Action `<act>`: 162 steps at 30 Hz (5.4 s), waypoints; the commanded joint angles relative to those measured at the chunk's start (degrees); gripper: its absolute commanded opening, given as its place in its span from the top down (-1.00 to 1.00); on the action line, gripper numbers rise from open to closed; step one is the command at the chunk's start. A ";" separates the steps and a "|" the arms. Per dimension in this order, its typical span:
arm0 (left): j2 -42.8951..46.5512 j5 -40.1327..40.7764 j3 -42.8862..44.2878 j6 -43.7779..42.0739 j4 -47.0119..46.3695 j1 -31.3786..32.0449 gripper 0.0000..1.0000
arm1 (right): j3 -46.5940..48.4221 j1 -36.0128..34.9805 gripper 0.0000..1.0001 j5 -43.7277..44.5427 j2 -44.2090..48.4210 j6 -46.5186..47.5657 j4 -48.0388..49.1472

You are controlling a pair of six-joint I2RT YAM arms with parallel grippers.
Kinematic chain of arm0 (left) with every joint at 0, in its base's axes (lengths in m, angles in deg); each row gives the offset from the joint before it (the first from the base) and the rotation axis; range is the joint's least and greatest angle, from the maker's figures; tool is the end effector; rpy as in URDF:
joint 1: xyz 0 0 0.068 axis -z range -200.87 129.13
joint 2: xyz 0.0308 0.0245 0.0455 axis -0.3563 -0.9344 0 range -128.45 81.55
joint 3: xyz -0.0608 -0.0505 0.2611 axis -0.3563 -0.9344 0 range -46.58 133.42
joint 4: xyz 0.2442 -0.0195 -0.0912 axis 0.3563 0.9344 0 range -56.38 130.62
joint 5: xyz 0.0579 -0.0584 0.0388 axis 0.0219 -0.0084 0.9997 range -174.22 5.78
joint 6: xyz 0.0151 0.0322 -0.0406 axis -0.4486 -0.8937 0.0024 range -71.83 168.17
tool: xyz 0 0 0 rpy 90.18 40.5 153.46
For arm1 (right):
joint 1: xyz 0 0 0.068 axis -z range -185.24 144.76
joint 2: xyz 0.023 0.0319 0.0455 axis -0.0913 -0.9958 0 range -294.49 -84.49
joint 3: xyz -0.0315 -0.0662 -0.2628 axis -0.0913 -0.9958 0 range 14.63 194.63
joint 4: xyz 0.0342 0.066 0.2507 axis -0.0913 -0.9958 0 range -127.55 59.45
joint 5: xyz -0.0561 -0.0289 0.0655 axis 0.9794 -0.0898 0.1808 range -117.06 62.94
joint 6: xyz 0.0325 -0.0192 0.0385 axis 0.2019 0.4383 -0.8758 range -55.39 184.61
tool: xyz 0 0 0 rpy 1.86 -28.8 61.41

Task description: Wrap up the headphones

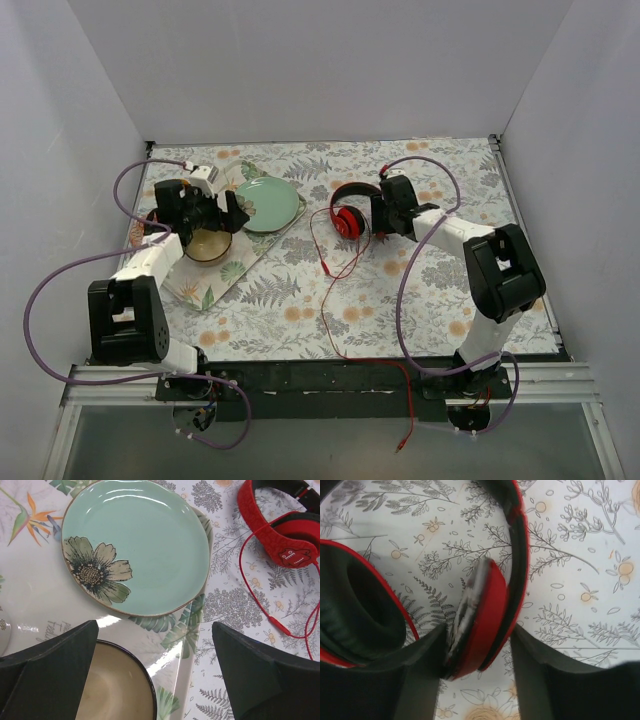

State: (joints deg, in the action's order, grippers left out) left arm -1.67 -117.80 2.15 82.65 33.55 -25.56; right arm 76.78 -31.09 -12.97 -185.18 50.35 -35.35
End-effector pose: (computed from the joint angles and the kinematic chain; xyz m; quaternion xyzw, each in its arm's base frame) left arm 0.3109 0.0056 0.2278 -0.1570 0.8431 -0.3617 0.3657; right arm 0.3430 0.1566 0.1927 -0.0437 0.9115 0.0290 0.4079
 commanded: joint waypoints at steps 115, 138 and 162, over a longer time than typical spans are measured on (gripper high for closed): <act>-2.30 15.13 64.56 -5.12 37.78 16.64 1.00 | -0.81 -4.74 -0.67 -54.08 5.86 9.97 58.23; -2.21 13.98 66.23 -4.33 38.57 16.64 1.00 | 7.53 -11.94 -0.58 -57.16 -10.05 -6.83 75.81; 0.43 5.72 65.53 -2.05 42.26 16.64 1.00 | 10.70 -0.44 0.97 -36.15 -9.00 -10.10 57.29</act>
State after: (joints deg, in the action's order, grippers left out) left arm -5.28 -108.49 65.77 78.08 76.36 -8.77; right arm 82.73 -32.40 -54.11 -196.50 36.74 31.60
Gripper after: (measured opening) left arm 0.087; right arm 0.038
